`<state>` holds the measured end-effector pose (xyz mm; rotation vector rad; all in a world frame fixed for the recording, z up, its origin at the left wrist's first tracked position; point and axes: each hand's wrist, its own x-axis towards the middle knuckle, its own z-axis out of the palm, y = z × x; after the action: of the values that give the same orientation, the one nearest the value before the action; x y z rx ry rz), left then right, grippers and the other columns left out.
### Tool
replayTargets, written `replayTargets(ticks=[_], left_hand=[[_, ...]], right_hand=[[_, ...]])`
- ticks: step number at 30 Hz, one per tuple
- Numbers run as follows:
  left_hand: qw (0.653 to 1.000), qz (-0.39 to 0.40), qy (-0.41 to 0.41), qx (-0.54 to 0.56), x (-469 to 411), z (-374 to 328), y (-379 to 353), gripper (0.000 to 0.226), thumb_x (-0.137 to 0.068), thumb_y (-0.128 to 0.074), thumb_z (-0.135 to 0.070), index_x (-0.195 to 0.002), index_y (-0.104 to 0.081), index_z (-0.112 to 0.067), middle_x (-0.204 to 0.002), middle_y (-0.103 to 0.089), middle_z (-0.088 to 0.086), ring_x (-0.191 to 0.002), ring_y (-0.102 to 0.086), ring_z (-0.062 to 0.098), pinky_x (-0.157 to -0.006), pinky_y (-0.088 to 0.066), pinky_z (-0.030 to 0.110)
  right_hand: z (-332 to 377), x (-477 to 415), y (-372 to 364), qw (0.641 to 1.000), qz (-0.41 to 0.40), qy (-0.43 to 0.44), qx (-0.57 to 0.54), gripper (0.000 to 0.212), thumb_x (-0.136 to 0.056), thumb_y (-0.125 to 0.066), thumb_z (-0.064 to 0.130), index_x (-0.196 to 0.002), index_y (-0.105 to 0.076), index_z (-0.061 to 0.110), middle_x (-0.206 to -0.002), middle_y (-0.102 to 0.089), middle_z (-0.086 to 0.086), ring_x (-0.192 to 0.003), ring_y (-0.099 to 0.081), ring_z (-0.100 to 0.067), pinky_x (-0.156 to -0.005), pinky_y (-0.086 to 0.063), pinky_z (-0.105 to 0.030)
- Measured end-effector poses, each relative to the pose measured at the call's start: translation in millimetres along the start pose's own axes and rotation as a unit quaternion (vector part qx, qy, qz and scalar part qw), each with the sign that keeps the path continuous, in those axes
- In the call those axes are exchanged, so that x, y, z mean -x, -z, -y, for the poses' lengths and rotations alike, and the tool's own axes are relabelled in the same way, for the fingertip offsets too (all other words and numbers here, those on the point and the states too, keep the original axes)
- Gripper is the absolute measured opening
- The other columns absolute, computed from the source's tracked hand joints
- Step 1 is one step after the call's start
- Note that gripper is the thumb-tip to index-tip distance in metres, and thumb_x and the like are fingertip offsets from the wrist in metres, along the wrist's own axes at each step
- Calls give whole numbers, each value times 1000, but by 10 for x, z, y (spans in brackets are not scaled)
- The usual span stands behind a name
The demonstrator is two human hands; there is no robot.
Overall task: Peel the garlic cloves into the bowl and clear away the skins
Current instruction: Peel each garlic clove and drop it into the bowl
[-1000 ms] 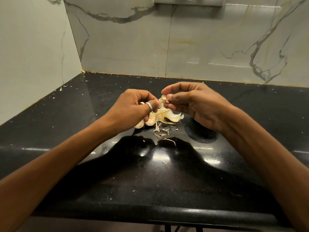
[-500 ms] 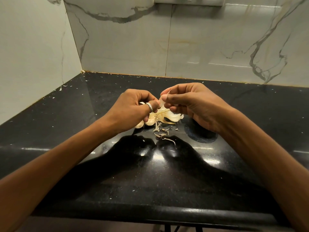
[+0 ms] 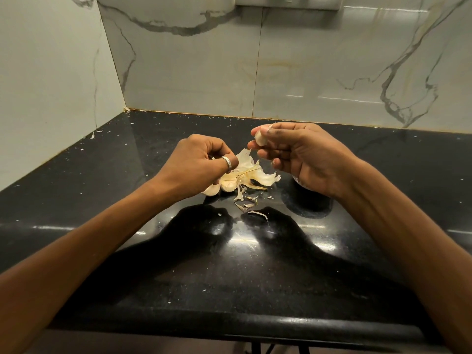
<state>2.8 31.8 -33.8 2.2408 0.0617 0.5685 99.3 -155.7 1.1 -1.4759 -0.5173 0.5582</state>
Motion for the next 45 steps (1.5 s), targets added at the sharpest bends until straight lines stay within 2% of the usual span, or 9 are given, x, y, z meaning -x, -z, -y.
replayTargets(ticks=[8, 13, 16, 20, 29, 32, 36, 39, 45], left_hand=[[998, -29, -2, -63, -10, 32, 25, 14, -81, -82, -35, -79, -73, -25, -75, -71, -8, -68, -67, 10, -72, -59, 39], [997, -34, -50, 51, 24, -26, 10, 18, -85, -79, -28, -99, -74, -19, -86, -73, -4, -61, -65, 22, -65, -60, 49], [993, -33, -64, 96, 24, -57, 13, 22, -86, -76, -28, -106, -72, -18, -92, -74, -2, -67, -66, 29, -64, -59, 43], [991, -8, -76, 111, 32, -42, 0, 22, -87, -74, -29, -107, -73, -19, -91, -76, -1, -79, -68, 44, -69, -59, 53], [987, 33, -74, 136, 13, -33, 17, 19, -85, -71, -28, -98, -70, -15, -82, -72, 4, -70, -65, 11, -64, -54, 24], [986, 44, -82, 135, 7, -33, 23, 19, -84, -70, -30, -97, -69, -15, -84, -68, 19, -68, -58, 21, -63, -50, 31], [986, 45, -107, 116, -5, -5, 15, 8, -93, -69, -15, -99, -68, -11, -82, -67, 5, -71, -60, 6, -66, -49, 19], [987, 39, -125, 95, -17, 31, 5, 11, -95, -68, -17, -101, -67, -8, -85, -66, 12, -73, -59, 10, -68, -49, 20], [987, 32, -151, 49, -12, 49, -7, 12, -93, -70, -20, -100, -68, -10, -85, -66, -1, -72, -58, 9, -69, -53, 25]], right_hand=[[-6, 3, -4, 1000, 20, -2, 16, 28, -95, -67, 19, -116, -70, 1, -104, -77, -14, -76, -67, -11, -63, -53, -18], [-16, 2, -11, 999, 35, 1, 30, 31, -96, -66, 20, -118, -69, -2, -98, -77, -11, -74, -66, -10, -65, -52, -20], [-23, 2, -7, 997, 61, 2, 44, 24, -97, -65, 19, -113, -71, 2, -96, -77, -8, -73, -65, -10, -66, -52, -20], [-42, 9, -9, 994, 89, -4, 56, 19, -97, -65, 18, -110, -71, 6, -99, -75, -10, -76, -64, -11, -67, -53, -21], [-32, 20, -5, 992, 116, -5, 51, 31, -96, -65, 15, -120, -66, -3, -99, -73, -9, -76, -64, -11, -66, -54, -20], [-38, 22, -6, 992, 121, -2, 45, 28, -95, -65, 13, -118, -67, -3, -94, -73, -8, -76, -64, -11, -65, -54, -19], [-44, 20, -12, 993, 115, 5, 32, 31, -95, -65, 11, -119, -65, -7, -95, -72, -10, -75, -64, -10, -66, -55, -18], [-48, 13, -19, 994, 104, 5, 16, 27, -92, -67, 11, -115, -68, -4, -93, -71, -10, -74, -65, -11, -66, -56, -18], [-37, -6, 10, 997, 77, 9, 0, 27, -94, -65, 15, -116, -71, 1, -92, -73, -8, -77, -66, -12, -67, -53, -21]])
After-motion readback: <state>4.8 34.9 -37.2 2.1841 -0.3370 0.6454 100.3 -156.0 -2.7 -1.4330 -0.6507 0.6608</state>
